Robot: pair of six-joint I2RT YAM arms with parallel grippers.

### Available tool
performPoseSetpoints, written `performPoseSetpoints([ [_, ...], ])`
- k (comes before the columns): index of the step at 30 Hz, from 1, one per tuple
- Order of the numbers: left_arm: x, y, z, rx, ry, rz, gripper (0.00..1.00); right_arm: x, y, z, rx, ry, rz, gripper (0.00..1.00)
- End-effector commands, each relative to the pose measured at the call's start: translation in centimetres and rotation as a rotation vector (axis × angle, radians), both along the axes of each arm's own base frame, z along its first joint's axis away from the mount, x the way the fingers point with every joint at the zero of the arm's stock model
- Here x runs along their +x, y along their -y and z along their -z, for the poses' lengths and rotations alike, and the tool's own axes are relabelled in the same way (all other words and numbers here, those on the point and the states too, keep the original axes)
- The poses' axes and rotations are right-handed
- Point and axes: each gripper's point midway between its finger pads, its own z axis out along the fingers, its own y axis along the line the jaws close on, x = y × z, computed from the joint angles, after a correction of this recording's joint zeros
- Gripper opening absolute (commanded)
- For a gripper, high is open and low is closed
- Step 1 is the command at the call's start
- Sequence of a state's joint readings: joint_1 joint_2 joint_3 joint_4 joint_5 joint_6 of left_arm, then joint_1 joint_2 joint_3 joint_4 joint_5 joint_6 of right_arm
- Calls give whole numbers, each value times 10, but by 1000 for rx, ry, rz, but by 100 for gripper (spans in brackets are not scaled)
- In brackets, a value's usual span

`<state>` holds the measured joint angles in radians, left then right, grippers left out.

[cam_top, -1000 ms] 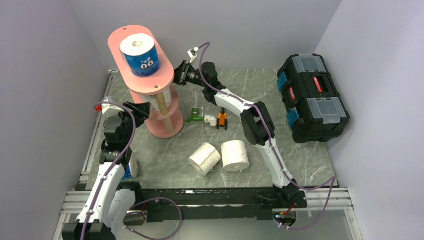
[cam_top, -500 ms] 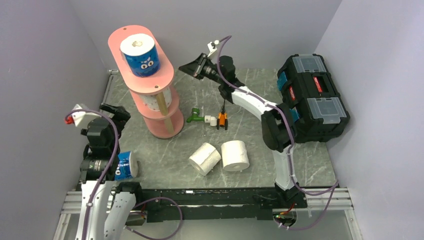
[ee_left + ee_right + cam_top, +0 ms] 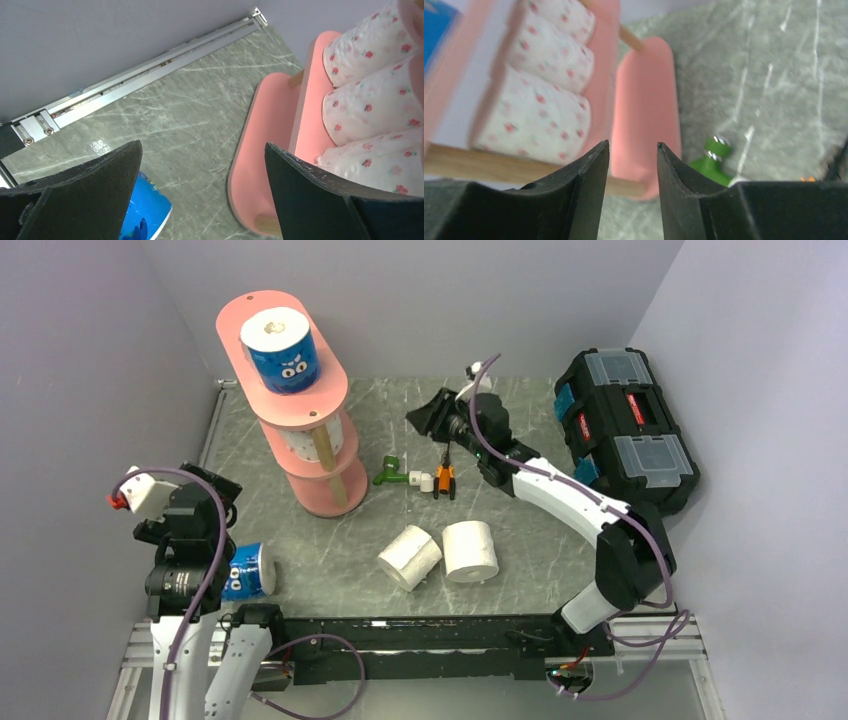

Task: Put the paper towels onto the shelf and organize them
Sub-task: Adjust the shelf at the center of the board.

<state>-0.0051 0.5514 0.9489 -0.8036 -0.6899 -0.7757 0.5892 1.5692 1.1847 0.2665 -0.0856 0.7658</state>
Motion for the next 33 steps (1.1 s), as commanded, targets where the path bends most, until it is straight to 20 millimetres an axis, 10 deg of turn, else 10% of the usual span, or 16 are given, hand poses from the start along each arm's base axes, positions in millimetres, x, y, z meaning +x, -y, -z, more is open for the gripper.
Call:
performPoseSetpoints([
  [1,6,13,17,-41,-30,73,99,-32,1,37,-246,9,-4,45],
  [5,9,23,37,-71,-78,127,99,-58,0,64,-371,-33,22,48],
  [11,9,44,68,-134,-97,227,99,-75,51,110,-457,-239,275,51],
  [17,13,79,111,-288,-106,360,99,-109,60,131,-568,-267,106,69],
  [33,13,151,173,-487,-141,719,99,-174,144,117,-483,-267,183,87],
])
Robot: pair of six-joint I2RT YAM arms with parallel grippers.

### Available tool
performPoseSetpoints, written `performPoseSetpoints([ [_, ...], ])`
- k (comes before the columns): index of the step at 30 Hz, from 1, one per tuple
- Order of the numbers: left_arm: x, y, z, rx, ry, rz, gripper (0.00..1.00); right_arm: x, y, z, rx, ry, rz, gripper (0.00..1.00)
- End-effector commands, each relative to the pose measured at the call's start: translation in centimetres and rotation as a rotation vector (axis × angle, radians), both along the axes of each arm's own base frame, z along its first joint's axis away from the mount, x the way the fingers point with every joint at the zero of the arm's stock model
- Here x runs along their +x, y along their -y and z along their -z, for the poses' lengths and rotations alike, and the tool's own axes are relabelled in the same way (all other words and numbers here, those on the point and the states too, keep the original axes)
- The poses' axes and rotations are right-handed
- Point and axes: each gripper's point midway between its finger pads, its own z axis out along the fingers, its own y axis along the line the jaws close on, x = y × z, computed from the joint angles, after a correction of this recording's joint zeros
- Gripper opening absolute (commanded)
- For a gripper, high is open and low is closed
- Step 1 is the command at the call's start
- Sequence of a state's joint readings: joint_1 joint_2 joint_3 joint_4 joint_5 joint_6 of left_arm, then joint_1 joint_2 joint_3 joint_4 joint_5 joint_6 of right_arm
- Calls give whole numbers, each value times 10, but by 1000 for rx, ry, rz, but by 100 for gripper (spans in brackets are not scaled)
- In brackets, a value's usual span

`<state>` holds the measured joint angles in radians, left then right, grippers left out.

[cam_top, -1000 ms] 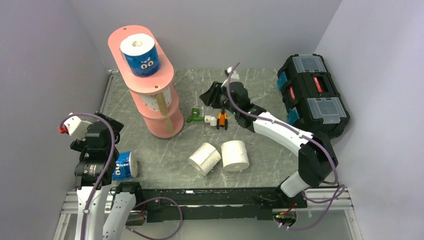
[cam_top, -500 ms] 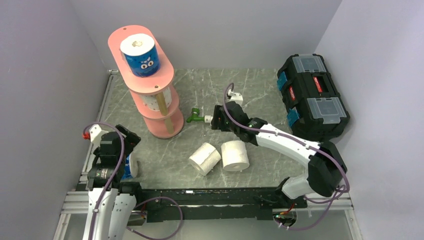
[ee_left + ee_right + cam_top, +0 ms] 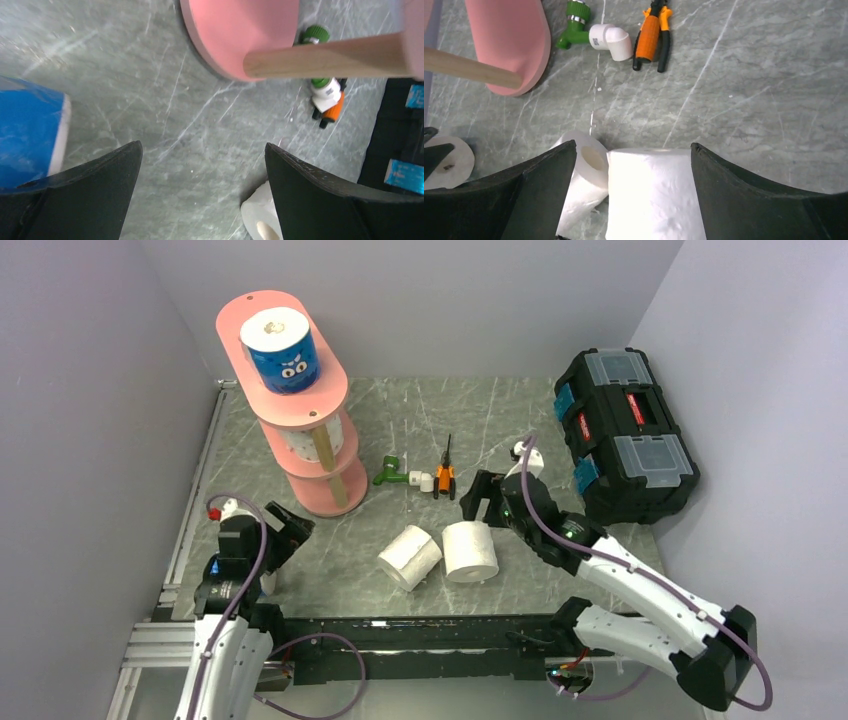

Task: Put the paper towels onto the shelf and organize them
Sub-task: Adjust the shelf at the center of the board.

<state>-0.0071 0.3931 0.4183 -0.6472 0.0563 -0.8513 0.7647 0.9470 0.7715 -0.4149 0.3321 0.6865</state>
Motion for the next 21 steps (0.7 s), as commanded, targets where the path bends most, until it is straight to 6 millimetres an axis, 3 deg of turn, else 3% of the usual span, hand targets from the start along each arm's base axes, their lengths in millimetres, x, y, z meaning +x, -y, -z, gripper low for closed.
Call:
performPoseSetpoints([
  [1,5,22,7,-95,36,87,99,-20,8,12,12,-24,-40,87],
  [6,18,40,11,-197,87,135,92,-25,-15,-2,130,49,-159,83],
  [10,35,42,-4,-214,207,142,77,-22,-27,-9,151,68,-205,79],
  [14,45,38,-20,-180,325,123,71,-19,-27,-12,124,84,-215,78],
  [21,43,27,-42,5,422,127,70,-17,-21,-14,94,129,-217,79],
])
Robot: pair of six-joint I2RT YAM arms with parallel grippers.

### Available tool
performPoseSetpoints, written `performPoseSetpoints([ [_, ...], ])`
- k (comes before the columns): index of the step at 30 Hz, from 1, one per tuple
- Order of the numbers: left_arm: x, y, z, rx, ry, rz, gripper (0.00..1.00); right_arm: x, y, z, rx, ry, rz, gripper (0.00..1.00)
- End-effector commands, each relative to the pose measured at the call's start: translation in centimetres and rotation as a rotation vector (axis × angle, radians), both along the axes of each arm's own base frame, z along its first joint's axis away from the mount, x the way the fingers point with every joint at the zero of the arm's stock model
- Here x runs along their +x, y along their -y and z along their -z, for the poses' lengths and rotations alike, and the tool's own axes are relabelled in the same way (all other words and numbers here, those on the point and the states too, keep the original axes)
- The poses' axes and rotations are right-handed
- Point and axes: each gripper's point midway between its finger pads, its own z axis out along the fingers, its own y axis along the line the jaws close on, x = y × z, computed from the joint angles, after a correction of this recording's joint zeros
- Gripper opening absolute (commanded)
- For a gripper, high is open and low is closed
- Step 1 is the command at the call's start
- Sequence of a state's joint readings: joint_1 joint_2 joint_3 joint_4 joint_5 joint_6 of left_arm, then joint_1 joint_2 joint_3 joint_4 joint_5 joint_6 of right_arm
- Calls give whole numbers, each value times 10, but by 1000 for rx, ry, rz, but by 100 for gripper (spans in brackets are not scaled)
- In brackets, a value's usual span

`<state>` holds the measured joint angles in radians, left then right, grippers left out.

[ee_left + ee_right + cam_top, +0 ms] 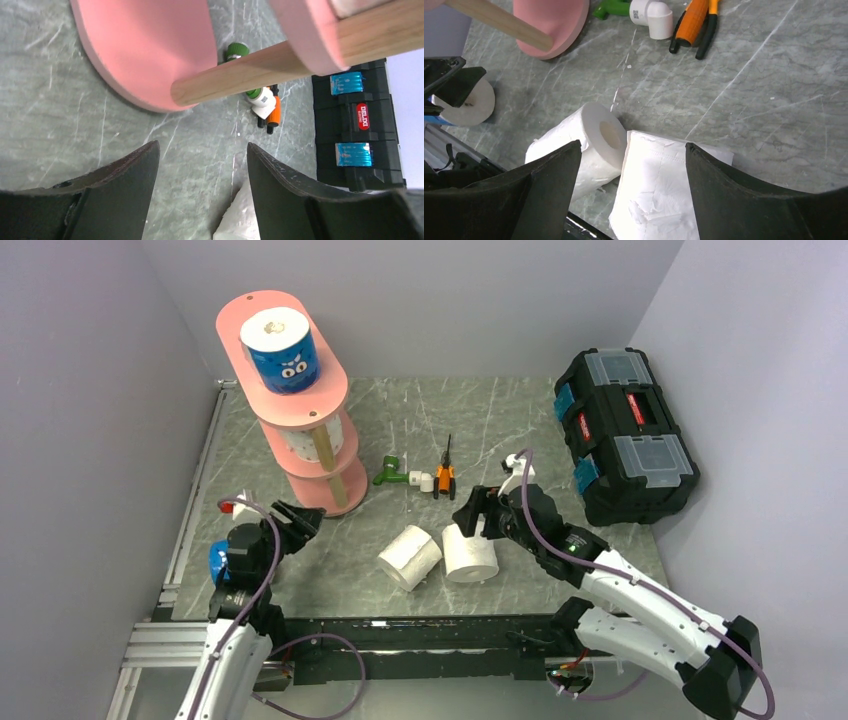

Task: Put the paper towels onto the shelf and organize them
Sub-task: Adjust the shelf at the center of the board.

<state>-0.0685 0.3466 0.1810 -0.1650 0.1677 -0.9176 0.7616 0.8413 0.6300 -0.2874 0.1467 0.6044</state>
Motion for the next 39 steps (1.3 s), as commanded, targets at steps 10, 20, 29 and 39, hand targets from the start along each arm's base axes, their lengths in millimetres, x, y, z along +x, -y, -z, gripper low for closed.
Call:
performPoseSetpoints([
  [10,8,6,-32,194,277,9,72,7,-2,-21,13,119,-28,79],
  [20,14,17,-18,328,345,-69,78,6,-1,-12,-14,118,-44,79],
  [29,23,17,-9,478,373,-117,77,5,3,-15,-23,133,-45,79],
  [39,41,36,-15,538,389,-76,78,3,2,-12,-26,128,-53,79],
])
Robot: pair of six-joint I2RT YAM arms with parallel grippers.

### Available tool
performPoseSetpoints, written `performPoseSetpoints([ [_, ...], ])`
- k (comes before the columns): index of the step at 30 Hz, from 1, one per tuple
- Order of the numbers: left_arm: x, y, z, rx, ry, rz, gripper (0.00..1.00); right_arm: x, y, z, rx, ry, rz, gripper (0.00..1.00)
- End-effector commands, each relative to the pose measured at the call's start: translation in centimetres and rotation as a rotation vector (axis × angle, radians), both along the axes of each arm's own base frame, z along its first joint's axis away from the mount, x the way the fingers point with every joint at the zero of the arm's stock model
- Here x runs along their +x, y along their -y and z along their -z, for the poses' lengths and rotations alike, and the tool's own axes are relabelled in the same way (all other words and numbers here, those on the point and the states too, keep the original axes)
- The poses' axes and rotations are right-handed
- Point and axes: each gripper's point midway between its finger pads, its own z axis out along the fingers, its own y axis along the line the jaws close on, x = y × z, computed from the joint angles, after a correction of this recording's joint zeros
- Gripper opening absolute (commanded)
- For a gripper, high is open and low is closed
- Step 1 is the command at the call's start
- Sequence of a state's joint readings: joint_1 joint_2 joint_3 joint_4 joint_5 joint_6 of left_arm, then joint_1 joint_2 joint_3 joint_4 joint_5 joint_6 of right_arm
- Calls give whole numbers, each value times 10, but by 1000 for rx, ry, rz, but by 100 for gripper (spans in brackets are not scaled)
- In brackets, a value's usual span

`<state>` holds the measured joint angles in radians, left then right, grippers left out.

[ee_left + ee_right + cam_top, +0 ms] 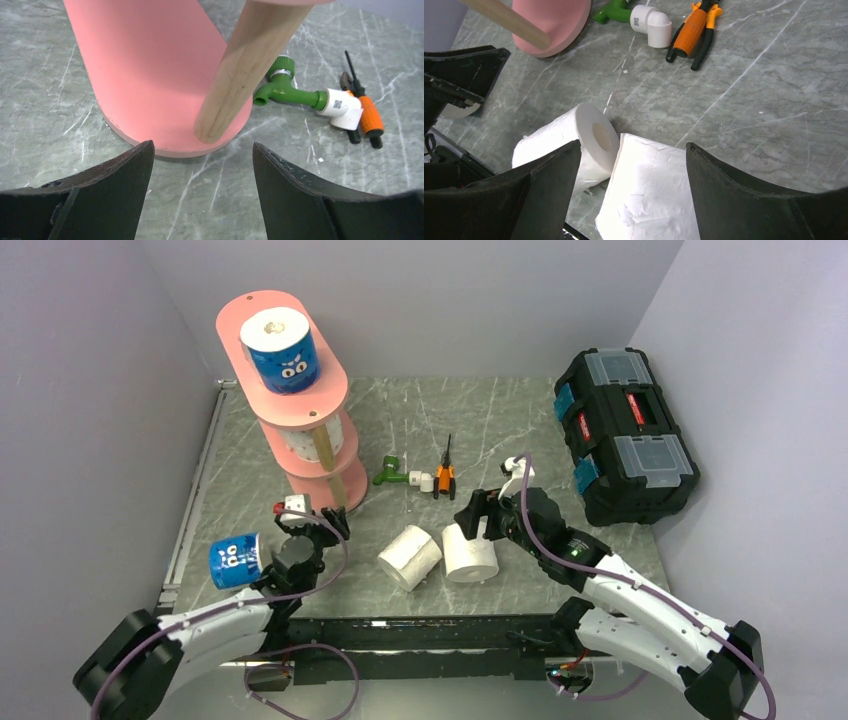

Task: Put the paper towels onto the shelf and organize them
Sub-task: Adjust the shelf at the center of the board.

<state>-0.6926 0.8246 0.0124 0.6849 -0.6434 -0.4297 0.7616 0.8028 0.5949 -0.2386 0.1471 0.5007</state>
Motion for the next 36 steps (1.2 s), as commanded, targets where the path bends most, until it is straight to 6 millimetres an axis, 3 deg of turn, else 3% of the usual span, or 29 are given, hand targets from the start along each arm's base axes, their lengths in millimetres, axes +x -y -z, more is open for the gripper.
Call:
performPoseSetpoints([
  [1,14,13,-29,-23,84,17,78,2,-1,-9,14,36,-6,79],
  [36,99,108,-31,44,61,145,72,-2,12,-9,5,38,32,80],
])
